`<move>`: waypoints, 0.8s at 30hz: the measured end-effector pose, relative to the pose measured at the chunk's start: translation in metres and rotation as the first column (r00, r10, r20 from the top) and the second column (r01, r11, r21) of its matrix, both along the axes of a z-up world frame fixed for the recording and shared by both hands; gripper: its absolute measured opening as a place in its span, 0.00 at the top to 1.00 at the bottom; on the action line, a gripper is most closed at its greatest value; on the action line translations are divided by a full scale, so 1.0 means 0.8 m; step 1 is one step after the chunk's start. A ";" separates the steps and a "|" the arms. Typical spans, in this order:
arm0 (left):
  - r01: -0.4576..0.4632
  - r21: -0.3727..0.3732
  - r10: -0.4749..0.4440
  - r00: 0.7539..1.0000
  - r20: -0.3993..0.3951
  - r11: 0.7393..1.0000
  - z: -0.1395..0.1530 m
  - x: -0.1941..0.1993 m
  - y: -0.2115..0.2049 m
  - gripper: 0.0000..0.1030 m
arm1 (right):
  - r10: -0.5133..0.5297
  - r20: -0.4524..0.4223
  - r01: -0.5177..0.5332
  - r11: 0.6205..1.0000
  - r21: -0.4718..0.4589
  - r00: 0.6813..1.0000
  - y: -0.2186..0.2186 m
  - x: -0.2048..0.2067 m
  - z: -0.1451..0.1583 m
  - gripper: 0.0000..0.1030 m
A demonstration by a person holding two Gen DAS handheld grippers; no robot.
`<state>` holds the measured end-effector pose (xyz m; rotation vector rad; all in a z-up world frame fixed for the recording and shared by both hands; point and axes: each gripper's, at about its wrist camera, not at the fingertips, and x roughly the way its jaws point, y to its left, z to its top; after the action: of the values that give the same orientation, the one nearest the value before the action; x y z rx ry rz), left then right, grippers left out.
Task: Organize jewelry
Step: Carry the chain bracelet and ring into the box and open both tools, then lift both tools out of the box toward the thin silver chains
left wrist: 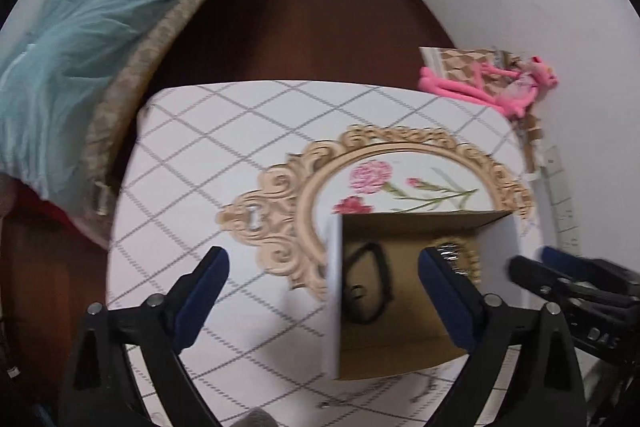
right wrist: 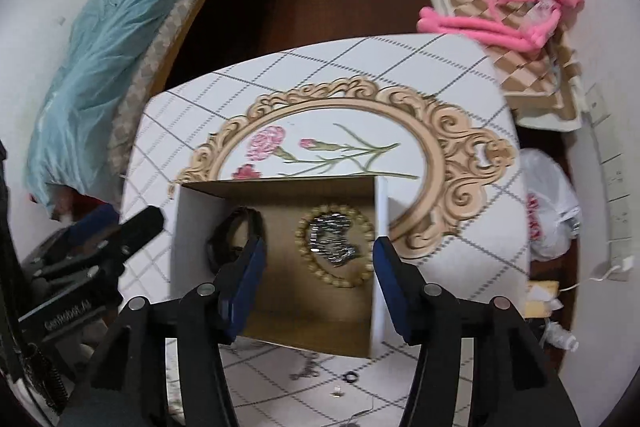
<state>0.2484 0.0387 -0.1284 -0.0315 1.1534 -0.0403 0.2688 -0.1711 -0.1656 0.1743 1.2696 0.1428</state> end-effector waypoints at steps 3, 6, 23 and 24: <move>-0.014 0.058 0.013 1.000 0.025 0.998 -0.005 -0.014 0.003 0.01 | 0.002 0.008 -0.001 0.994 -0.107 1.000 0.005 -0.016 -0.007 0.11; -0.016 0.097 0.012 0.999 0.048 0.995 -0.011 -0.028 0.001 0.01 | 0.002 -0.001 -0.002 0.986 -0.168 1.000 0.009 -0.030 -0.022 0.11; -0.037 0.102 0.025 0.994 0.108 0.994 0.014 -0.080 -0.006 0.01 | -0.044 0.096 0.062 0.979 -0.195 0.994 0.008 -0.091 -0.001 0.07; -0.039 0.102 0.027 0.993 0.117 0.994 0.019 -0.087 -0.006 0.01 | -0.048 0.115 0.071 0.978 -0.198 0.992 0.007 -0.097 0.006 0.07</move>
<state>0.1790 0.0340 -0.1135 0.0433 1.0373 0.0470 0.1914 -0.1657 -0.1607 0.0292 1.1600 -0.0283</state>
